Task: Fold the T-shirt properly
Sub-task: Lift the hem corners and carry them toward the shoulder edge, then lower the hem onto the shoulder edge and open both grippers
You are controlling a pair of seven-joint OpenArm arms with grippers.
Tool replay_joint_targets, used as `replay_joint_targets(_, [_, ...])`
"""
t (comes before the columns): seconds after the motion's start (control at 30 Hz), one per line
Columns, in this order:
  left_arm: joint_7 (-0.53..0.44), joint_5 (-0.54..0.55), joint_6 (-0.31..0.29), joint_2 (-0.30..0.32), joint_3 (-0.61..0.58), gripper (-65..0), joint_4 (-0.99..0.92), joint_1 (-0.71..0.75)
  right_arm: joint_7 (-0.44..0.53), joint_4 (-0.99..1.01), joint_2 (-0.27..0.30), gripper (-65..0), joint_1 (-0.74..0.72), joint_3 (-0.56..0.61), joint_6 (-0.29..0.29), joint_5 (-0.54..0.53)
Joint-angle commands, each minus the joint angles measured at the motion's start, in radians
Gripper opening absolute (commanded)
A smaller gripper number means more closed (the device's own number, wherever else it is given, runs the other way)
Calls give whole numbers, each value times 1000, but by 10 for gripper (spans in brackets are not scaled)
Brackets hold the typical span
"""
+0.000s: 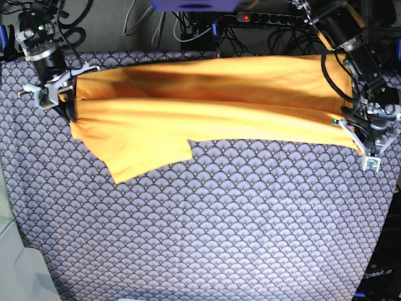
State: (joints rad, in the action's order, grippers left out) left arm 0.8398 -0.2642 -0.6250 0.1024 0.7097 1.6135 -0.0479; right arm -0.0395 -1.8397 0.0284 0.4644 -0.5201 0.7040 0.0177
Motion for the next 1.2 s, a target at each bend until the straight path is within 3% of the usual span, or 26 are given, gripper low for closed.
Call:
replay_joint_targets(0.0, [-12, -1, 9, 20, 0, -650, 0, -14, 34, -31, 8, -650, 6, -7, -6, -25])
replay_joint_targets(0.47, [-12, -2, 9, 38, -63, -650, -52, 90, 34, -24, -23, -650, 63, -7, -6, -25])
replay_joint_targets(0.67, [-4, -2, 9, 61, -72, -650, -69, 99, 33, -22, -83, -650, 58, -65, -6, -23])
replay_joint_targets(0.83, [-3, -2, 7, 90, -74, -650, -114, 98, 33, -22, -81, -650, 63, -79, -6, -23])
replay_joint_targets(1.17, [-1, -2, 6, 87, -74, -650, -127, 122, 33, -18, -84, -650, 102, -87, -6, -23])
